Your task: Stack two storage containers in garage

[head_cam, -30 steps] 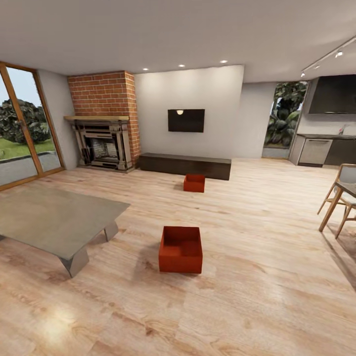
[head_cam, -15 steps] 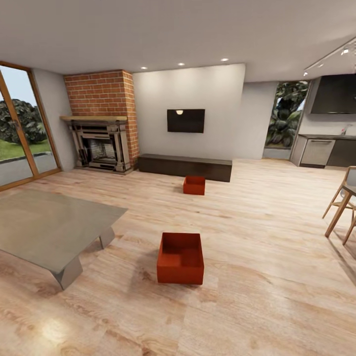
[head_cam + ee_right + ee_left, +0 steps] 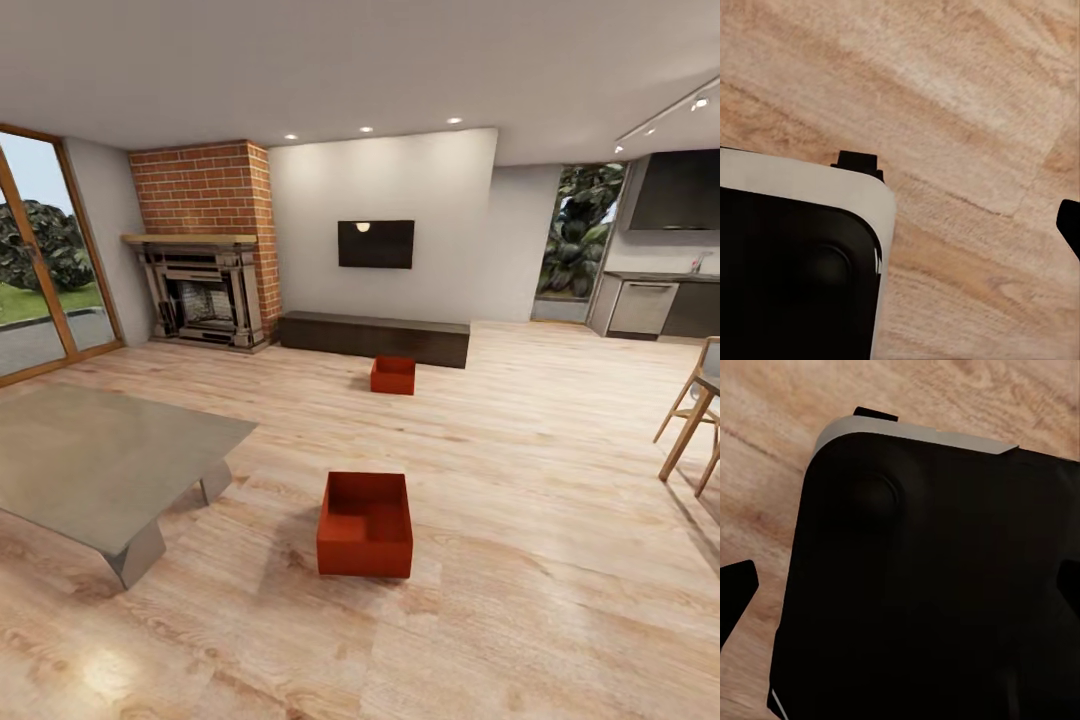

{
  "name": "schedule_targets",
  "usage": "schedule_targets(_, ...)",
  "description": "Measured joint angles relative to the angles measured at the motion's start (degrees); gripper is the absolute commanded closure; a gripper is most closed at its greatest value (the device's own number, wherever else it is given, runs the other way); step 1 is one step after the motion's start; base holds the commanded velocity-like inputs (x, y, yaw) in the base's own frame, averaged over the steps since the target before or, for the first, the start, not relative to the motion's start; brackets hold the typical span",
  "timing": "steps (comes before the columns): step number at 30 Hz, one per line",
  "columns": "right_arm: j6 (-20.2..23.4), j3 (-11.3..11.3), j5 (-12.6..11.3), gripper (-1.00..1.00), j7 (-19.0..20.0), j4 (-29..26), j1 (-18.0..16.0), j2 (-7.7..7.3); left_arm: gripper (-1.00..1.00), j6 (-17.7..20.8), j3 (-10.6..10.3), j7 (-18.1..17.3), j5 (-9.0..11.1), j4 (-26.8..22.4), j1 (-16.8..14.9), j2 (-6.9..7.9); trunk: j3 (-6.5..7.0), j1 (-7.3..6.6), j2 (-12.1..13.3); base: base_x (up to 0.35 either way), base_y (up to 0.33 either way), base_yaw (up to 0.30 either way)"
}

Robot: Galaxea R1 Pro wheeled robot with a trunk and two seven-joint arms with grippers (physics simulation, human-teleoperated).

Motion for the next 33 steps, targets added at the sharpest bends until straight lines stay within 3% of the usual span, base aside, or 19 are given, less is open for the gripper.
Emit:
schedule_targets(17, 0.0, 0.0, -0.14, -1.0, -0.84, 0.0, 0.0, 0.08, -1.0, 0.31, -0.36, 0.0, -0.15, -0.01, 0.0, -0.07, 0.0, -0.01, 0.0, 0.311, 0.0, -0.01)
schedule_targets(33, 0.0, -0.09, -0.31, -1.0, -0.96, 0.0, 0.01, 0.08, -1.0, 0.57, -0.37, 0.0, -0.2, -0.03, 0.0, -0.12, 0.0, -0.01, 0.0, 0.321, 0.0, -0.226)
